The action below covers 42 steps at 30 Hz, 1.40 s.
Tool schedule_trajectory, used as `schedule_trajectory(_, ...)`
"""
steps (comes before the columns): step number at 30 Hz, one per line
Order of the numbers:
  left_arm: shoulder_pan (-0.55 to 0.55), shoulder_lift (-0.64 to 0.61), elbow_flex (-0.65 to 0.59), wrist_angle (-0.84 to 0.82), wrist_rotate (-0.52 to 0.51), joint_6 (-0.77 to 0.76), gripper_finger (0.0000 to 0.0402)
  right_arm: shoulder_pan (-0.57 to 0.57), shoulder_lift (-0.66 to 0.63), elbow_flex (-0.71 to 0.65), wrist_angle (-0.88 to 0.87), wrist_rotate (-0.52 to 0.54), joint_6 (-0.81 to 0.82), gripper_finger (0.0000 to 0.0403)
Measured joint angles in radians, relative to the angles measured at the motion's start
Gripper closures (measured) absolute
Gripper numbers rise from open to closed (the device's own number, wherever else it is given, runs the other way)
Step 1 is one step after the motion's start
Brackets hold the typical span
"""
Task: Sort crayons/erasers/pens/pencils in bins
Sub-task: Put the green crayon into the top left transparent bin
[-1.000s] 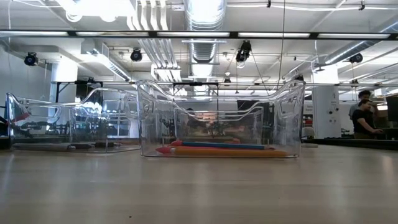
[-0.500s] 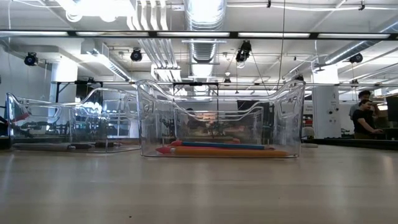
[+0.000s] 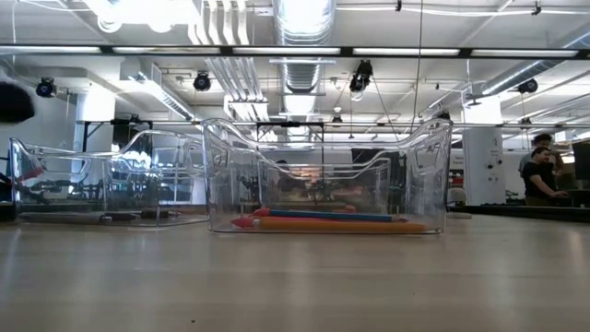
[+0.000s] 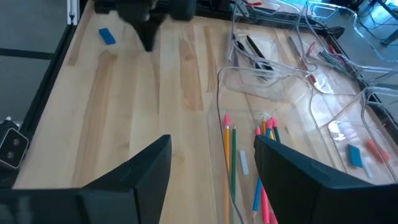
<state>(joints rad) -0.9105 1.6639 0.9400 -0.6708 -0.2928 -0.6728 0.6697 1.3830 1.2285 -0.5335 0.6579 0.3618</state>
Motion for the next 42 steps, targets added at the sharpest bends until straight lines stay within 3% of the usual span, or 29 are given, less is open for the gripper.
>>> schedule_trajectory(8, 0.065, -0.299, 0.007, -0.031, -0.36, 0.132, 0.04, -0.008, 0.0, 0.0, 0.015, 0.0, -0.021, 0.0184)
schedule_trajectory(14, 0.161, -0.49, 0.006, -0.012, -0.595, 0.35, 0.0401, -0.009, 0.0, 0.0, 0.016, 0.0, -0.031, 0.0184)
schedule_trajectory(17, 0.227, -0.56, -0.004, 0.099, -0.694, 0.539, 0.0401, -0.012, 0.0, -0.001, 0.015, 0.023, -0.034, 0.0184)
schedule_trajectory(22, 0.386, -0.634, -0.036, 0.302, -0.647, 0.865, 0.0401, -0.014, 0.0, -0.005, 0.015, 0.051, -0.033, 0.0184)
schedule_trajectory(26, 0.608, -0.682, -0.082, 0.333, -0.614, 1.02, 0.0401, -0.016, 0.0, -0.014, 0.016, 0.069, -0.034, 0.0184)
schedule_trajectory(30, 0.952, -0.688, -0.134, 0.331, -0.569, 1.076, 0.0401, -0.018, 0.0, -0.041, 0.023, 0.114, -0.034, 0.0184)
schedule_trajectory(35, 1.317, -0.66, -0.162, 0.33, -0.322, 1.081, 0.0398, -0.018, 0.0, -0.081, 0.038, 0.121, -0.032, 0.0184)
schedule_trajectory(39, 1.48, -0.624, -0.154, 0.335, -0.25, 1.079, 0.0385, -0.018, 0.0, -0.11, 0.041, 0.121, -0.032, 0.0184)
schedule_trajectory(42, 1.527, -0.61, -0.15, 0.333, -0.205, 1.093, 0.0347, -0.022, 0.0, -0.128, 0.042, 0.121, -0.04, 0.0184)
